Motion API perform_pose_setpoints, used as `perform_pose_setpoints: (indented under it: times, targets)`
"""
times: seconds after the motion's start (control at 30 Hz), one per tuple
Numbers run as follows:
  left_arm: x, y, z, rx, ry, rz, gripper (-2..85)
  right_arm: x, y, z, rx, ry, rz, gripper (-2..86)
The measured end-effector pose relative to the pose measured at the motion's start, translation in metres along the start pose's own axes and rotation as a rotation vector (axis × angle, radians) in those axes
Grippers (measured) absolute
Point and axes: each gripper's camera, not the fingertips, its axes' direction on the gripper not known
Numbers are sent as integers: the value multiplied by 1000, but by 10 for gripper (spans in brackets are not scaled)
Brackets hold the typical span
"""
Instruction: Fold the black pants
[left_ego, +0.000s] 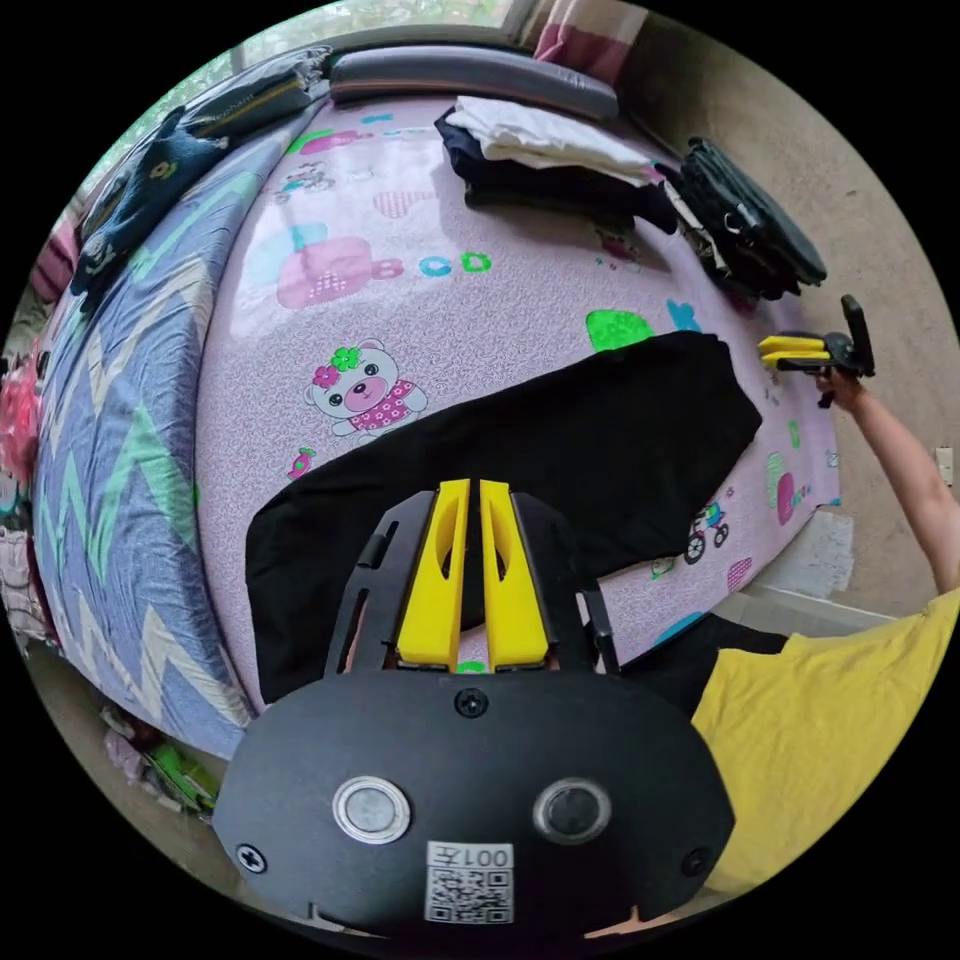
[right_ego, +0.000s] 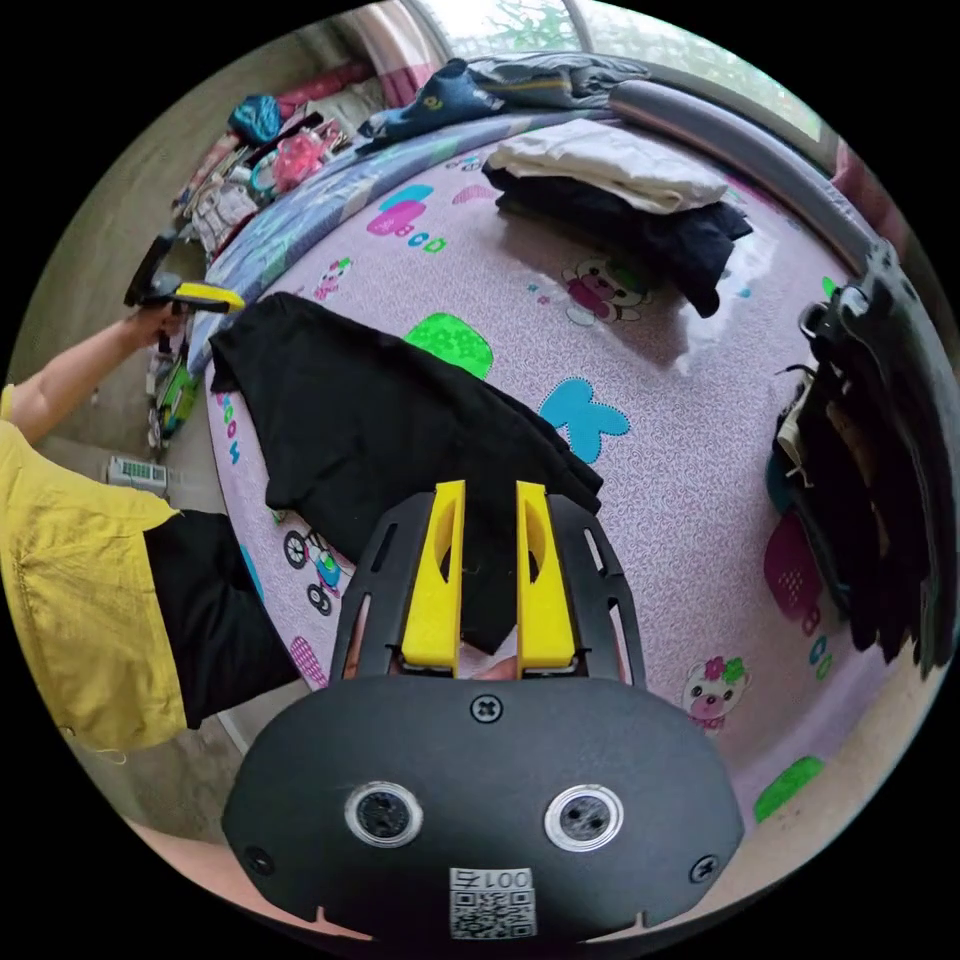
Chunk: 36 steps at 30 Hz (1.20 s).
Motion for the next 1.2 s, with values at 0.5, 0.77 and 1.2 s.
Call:
perform_pose_setpoints:
  times: [0.5, 0.77, 1.2]
  targets:
    - [-15, -142, 139, -173, -243, 417, 46, 67, -105, 51, -302, 53, -318, 139]
    - [-86, -146, 164, -221, -203, 343, 32, 79, -130, 50, -352, 38, -383, 143]
    - [12, -291, 215, 22, -7, 618, -8, 118, -2, -19, 179, -93, 127, 91]
